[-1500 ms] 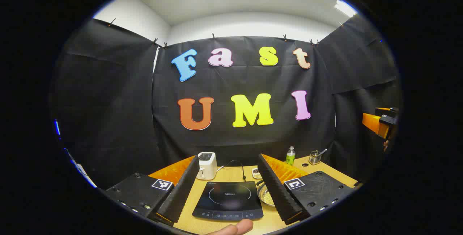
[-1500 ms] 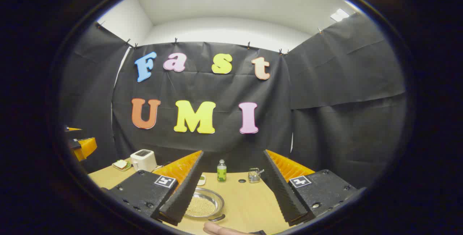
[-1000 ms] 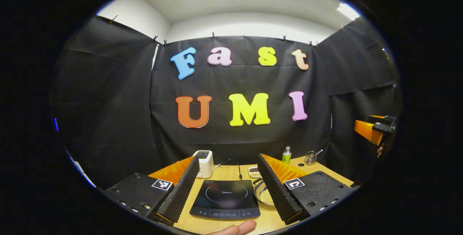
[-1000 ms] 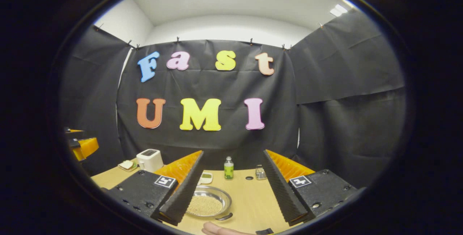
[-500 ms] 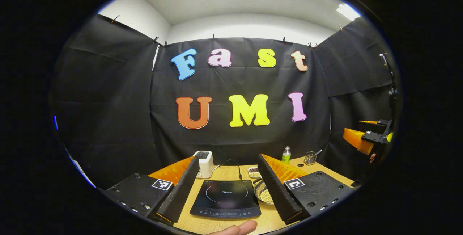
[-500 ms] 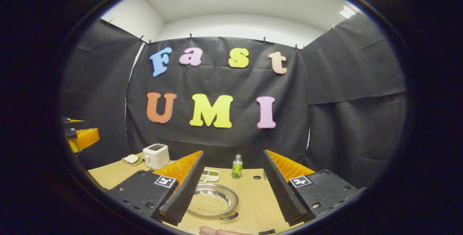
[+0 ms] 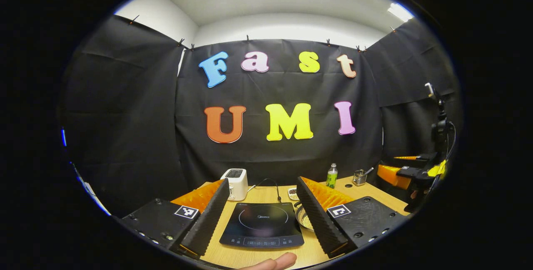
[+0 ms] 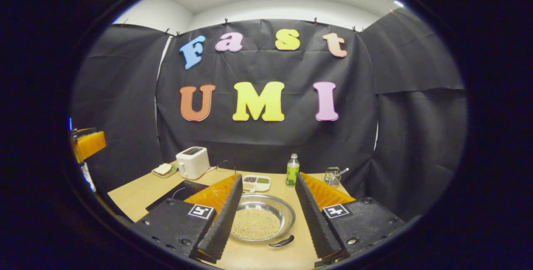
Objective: First push the handle of the pot to place it horizontally, then grasp the pot with both hands and set it on the induction cooktop.
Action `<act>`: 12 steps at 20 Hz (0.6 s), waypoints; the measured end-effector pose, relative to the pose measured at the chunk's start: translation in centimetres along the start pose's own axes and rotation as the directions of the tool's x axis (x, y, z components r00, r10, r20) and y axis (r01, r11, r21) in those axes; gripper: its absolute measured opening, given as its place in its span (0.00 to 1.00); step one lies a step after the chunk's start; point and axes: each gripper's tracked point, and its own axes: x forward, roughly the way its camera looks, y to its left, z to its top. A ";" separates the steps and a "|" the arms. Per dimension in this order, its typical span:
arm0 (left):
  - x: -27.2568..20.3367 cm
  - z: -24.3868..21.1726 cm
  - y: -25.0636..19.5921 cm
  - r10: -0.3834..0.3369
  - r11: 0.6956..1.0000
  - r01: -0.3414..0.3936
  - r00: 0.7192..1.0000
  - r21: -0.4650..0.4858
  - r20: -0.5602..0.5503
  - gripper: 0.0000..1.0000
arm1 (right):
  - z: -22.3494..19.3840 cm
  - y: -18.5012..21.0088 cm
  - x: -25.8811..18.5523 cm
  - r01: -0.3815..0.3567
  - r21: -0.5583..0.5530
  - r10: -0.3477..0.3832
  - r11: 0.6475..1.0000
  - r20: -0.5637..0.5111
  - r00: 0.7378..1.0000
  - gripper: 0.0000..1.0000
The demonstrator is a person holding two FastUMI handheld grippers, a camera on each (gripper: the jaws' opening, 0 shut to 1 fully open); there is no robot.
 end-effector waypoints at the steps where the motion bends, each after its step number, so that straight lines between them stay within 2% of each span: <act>1: -0.2 -0.1 0.1 0.002 1.000 -0.002 1.000 -0.005 0.002 0.96 | -0.8 0.2 0.7 -0.007 -0.015 0.007 1.000 -0.014 1.000 0.78; 2: -0.4 -0.3 0.3 0.003 1.000 -0.003 1.000 -0.010 0.005 0.96 | -1.7 0.7 1.3 -0.018 -0.024 0.017 1.000 -0.029 0.999 0.66; 5: -1.2 -0.7 0.6 0.004 1.000 -0.003 1.000 -0.009 0.018 0.96 | -5.1 3.1 3.4 -0.100 -0.027 0.096 0.995 -0.121 0.988 0.41; 6: -1.4 -0.7 0.8 0.010 1.000 -0.010 1.000 -0.004 0.023 0.96 | -6.5 3.3 3.8 -0.105 -0.033 0.099 0.994 -0.151 0.984 0.14; 7: -1.6 -0.6 0.9 0.017 1.000 -0.017 0.999 0.001 0.028 0.96 | -7.6 3.3 4.4 -0.092 -0.045 0.083 0.995 -0.176 0.981 0.06; 10: -1.7 -1.0 1.7 0.040 0.999 -0.041 0.998 0.028 0.042 0.96 | -10.8 5.3 5.2 -0.129 -0.068 0.108 0.989 -0.246 0.963 0.04; 12: -1.7 -1.7 1.8 0.036 0.999 -0.038 0.999 0.039 0.035 0.96 | -12.5 5.7 5.8 -0.136 -0.043 0.118 0.990 -0.293 0.949 0.04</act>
